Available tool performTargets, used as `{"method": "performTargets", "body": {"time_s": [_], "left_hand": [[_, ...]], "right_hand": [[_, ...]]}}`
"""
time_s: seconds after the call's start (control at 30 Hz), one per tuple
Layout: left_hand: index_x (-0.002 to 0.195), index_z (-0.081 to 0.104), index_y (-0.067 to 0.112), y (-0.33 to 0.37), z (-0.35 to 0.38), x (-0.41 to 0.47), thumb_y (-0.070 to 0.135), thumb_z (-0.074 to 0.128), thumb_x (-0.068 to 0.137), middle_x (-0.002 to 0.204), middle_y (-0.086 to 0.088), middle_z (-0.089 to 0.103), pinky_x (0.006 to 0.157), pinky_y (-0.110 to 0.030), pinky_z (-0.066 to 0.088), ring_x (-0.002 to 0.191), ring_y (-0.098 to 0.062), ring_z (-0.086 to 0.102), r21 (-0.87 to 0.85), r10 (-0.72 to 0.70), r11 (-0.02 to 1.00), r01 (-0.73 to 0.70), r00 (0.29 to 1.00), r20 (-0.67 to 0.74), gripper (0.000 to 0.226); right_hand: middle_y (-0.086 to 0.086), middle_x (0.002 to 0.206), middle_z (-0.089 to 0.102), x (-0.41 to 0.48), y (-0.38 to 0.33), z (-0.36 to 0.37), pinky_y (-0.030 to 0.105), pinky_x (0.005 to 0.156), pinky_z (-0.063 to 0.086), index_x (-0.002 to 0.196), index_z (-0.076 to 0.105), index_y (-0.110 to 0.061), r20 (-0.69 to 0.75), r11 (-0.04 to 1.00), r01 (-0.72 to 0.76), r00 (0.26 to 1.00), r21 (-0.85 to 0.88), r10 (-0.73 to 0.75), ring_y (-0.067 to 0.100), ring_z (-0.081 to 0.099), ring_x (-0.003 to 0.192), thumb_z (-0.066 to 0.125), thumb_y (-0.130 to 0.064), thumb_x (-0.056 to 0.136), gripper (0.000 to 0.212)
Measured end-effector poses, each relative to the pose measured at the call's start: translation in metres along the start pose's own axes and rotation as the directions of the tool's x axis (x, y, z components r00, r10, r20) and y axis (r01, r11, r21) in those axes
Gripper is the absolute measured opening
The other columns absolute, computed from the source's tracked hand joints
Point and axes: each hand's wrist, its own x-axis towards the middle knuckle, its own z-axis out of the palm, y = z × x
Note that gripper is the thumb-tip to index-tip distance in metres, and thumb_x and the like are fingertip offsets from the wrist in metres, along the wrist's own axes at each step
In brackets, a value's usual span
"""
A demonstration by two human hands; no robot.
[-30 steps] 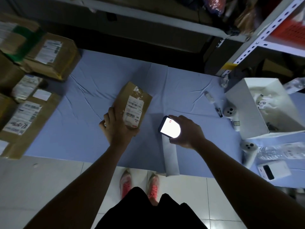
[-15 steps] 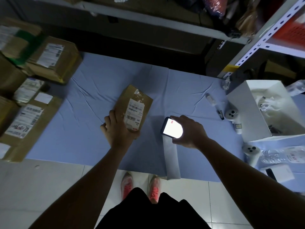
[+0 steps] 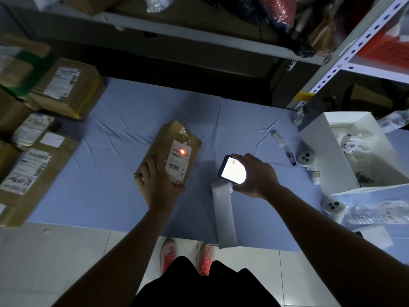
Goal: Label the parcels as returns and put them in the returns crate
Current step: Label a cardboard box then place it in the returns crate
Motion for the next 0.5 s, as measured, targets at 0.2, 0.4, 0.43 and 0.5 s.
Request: {"method": "performTargets", "body": {"time_s": [0.2, 0.4, 0.43, 0.5], "left_hand": [[0.139, 0.038, 0.003, 0.006, 0.002, -0.002, 0.062, 0.084, 0.048, 0.127, -0.019, 0.048, 0.091, -0.050, 0.040, 0.113, -0.038, 0.046, 0.032, -0.007, 0.999, 0.007, 1.000, -0.021, 0.118], [0.142, 0.034, 0.001, 0.017, 0.000, 0.003, 0.045, 0.090, 0.044, 0.131, -0.020, 0.043, 0.093, -0.050, 0.039, 0.117, -0.037, 0.039, 0.088, 0.033, 0.996, -0.032, 0.999, -0.018, 0.121], [0.143, 0.033, 0.001, 0.016, 0.000, 0.006, 0.045, 0.089, 0.046, 0.133, -0.020, 0.042, 0.095, -0.050, 0.040, 0.120, -0.037, 0.039, 0.110, 0.043, 0.993, -0.041, 0.999, -0.013, 0.121], [0.144, 0.031, 0.001, 0.013, 0.000, 0.010, 0.043, 0.091, 0.046, 0.136, -0.022, 0.041, 0.096, -0.053, 0.041, 0.123, -0.038, 0.040, 0.136, 0.075, 0.988, -0.071, 0.997, -0.024, 0.122]], "right_hand": [[-0.007, 0.137, 0.050, 0.003, 0.010, -0.004, 0.041, 0.104, 0.040, 0.150, 0.029, -0.035, 0.006, 0.998, 0.030, 1.000, -0.048, -0.030, 0.017, 0.050, 0.125, 0.080, -0.049, 0.071, 0.094], [-0.008, 0.135, 0.051, 0.002, 0.021, -0.005, 0.040, 0.102, 0.043, 0.149, 0.030, -0.036, 0.004, 0.998, 0.054, 0.999, -0.035, -0.054, 0.018, 0.051, 0.124, 0.079, -0.048, 0.071, 0.094], [-0.008, 0.135, 0.051, 0.002, 0.023, -0.005, 0.041, 0.102, 0.043, 0.149, 0.029, -0.036, 0.003, 0.998, 0.053, 0.999, -0.039, -0.053, 0.018, 0.051, 0.124, 0.079, -0.048, 0.071, 0.094], [-0.008, 0.135, 0.051, 0.003, 0.029, -0.004, 0.041, 0.102, 0.043, 0.150, 0.029, -0.035, 0.010, 0.998, 0.047, 0.999, -0.031, -0.046, 0.018, 0.051, 0.124, 0.080, -0.048, 0.071, 0.095]]}}
